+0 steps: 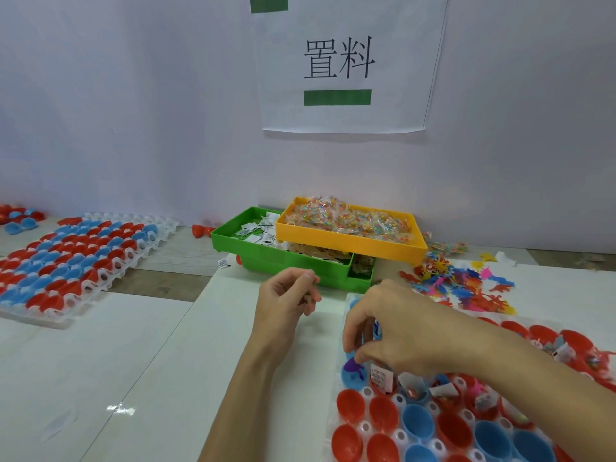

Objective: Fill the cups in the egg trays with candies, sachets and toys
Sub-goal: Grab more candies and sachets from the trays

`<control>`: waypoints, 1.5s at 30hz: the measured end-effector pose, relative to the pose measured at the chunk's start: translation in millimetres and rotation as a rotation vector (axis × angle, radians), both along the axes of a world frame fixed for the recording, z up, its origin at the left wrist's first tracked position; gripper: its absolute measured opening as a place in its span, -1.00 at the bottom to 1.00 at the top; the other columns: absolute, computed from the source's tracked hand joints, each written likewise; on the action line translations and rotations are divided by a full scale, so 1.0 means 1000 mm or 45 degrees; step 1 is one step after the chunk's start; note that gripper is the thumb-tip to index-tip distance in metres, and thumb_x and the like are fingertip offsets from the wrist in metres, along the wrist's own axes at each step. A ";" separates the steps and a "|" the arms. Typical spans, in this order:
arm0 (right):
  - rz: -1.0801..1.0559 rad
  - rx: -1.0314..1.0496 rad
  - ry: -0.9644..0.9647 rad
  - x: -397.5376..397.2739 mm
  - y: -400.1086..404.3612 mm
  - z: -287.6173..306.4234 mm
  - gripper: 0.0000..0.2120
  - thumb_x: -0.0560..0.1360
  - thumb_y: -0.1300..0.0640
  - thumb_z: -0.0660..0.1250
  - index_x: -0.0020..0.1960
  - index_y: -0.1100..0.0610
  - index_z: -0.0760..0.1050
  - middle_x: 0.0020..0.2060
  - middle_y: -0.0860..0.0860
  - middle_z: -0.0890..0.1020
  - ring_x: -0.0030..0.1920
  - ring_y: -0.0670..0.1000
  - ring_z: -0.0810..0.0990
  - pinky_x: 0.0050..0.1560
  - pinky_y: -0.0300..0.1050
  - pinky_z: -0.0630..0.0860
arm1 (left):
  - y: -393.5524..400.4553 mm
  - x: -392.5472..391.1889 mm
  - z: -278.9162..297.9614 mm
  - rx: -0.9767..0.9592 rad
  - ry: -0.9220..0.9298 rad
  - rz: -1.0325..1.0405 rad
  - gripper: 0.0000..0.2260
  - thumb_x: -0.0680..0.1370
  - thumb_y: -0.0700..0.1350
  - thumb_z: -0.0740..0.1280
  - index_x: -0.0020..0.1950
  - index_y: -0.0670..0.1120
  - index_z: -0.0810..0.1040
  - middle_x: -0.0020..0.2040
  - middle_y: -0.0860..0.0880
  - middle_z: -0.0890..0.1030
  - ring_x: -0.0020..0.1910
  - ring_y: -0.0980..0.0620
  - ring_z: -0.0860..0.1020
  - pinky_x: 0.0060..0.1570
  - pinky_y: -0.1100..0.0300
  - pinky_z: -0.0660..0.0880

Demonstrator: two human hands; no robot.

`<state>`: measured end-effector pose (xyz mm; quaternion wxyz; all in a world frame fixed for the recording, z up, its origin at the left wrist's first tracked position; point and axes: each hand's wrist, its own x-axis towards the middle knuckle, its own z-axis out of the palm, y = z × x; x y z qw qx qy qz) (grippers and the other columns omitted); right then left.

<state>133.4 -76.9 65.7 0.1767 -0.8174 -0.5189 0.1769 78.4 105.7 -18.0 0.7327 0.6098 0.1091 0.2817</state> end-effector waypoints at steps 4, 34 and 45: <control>-0.028 0.079 0.024 0.010 -0.002 0.010 -0.95 0.49 0.06 0.49 -0.06 -0.04 0.70 -0.16 -0.18 0.70 -0.12 -0.20 0.64 -0.06 -0.23 0.60 | 0.000 0.001 0.000 -0.012 -0.012 -0.001 -0.76 0.60 -0.23 0.30 -0.24 -0.12 0.64 -0.37 -0.13 0.52 -0.42 0.02 0.40 -0.41 0.26 0.35; -0.789 0.317 -0.339 0.138 0.029 0.011 -0.52 0.60 0.20 0.31 -0.48 0.03 0.33 -0.47 -0.02 0.41 -0.42 0.02 0.39 -0.22 -0.08 0.43 | 0.005 0.009 -0.001 0.045 -0.046 -0.028 -0.71 0.63 -0.21 0.22 -0.22 -0.12 0.64 -0.36 -0.15 0.54 -0.42 0.03 0.43 -0.41 0.25 0.36; -0.252 0.407 -0.229 0.062 0.028 0.019 -0.72 0.58 0.12 0.31 -0.25 0.15 0.67 -0.39 0.08 0.63 -0.32 0.04 0.52 -0.33 -0.14 0.43 | -0.017 0.018 0.022 0.279 -0.114 -0.039 -0.87 0.54 -0.17 0.42 0.08 -0.08 0.64 -0.14 -0.15 0.67 -0.29 0.05 0.57 -0.30 0.21 0.52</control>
